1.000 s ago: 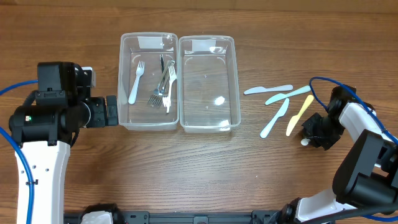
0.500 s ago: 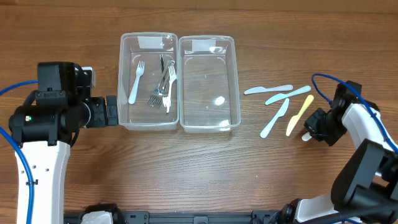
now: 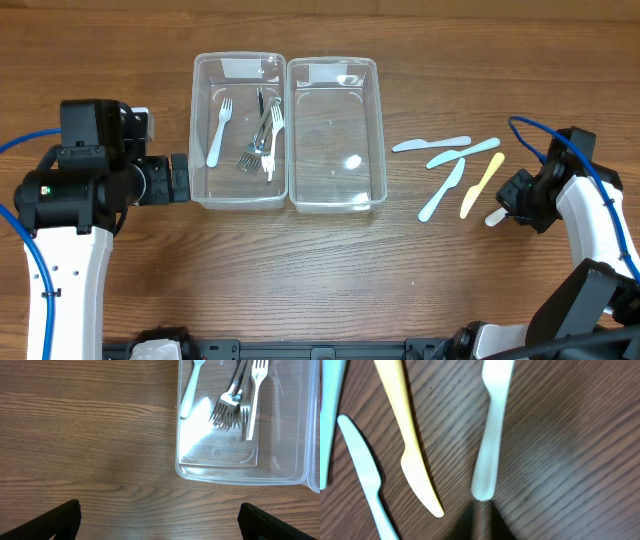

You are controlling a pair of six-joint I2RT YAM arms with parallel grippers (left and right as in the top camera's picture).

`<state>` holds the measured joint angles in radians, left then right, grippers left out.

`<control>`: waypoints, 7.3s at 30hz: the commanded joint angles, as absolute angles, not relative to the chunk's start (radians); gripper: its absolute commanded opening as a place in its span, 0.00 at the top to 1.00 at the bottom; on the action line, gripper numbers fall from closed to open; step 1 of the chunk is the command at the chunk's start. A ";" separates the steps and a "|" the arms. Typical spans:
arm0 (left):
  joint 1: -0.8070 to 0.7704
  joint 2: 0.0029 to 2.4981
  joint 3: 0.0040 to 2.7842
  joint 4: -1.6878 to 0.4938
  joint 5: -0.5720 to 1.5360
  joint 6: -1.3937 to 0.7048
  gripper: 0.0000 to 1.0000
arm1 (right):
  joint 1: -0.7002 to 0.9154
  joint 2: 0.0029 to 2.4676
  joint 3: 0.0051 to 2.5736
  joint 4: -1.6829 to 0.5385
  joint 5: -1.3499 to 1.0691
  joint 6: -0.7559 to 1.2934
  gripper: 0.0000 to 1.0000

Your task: Pack container

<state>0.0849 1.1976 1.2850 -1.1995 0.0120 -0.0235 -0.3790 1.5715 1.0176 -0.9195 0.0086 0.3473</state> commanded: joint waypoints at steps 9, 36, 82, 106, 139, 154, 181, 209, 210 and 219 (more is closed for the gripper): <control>0.086 1.196 1.280 -1.199 0.019 -0.010 0.00 | -0.382 1.615 1.043 -0.865 0.025 0.346 0.40; 0.086 1.196 1.280 -1.200 0.019 -0.003 0.00 | -0.382 1.785 1.039 -0.828 0.024 0.351 0.55; 0.086 1.196 1.280 -1.199 0.019 -0.003 0.00 | -0.381 1.814 1.034 -0.816 -0.101 0.280 0.87; 0.086 1.196 1.280 -1.200 0.019 -0.003 0.00 | -0.381 1.818 1.033 -0.796 -0.107 0.280 0.96; 0.086 1.196 1.280 -1.200 0.019 -0.003 0.00 | -0.382 1.687 1.080 -0.831 -0.049 0.261 0.96; 0.086 1.196 1.280 -1.200 0.019 -0.003 0.00 | -0.389 1.683 1.202 -0.888 0.064 0.292 0.50; 0.086 1.196 1.280 -1.204 0.019 -0.003 0.00 | -0.415 2.026 1.520 -1.102 0.073 0.307 0.37; 0.086 1.196 1.280 -1.203 0.019 -0.003 0.00 | -0.414 2.104 1.453 -1.089 0.039 0.300 0.37; 0.086 1.196 1.280 -1.203 0.019 -0.003 0.00 | -0.414 2.104 1.436 -1.078 0.038 0.298 0.37; 0.086 1.196 1.280 -1.203 0.019 -0.003 0.00 | -0.414 2.104 1.364 -1.037 0.024 0.283 0.42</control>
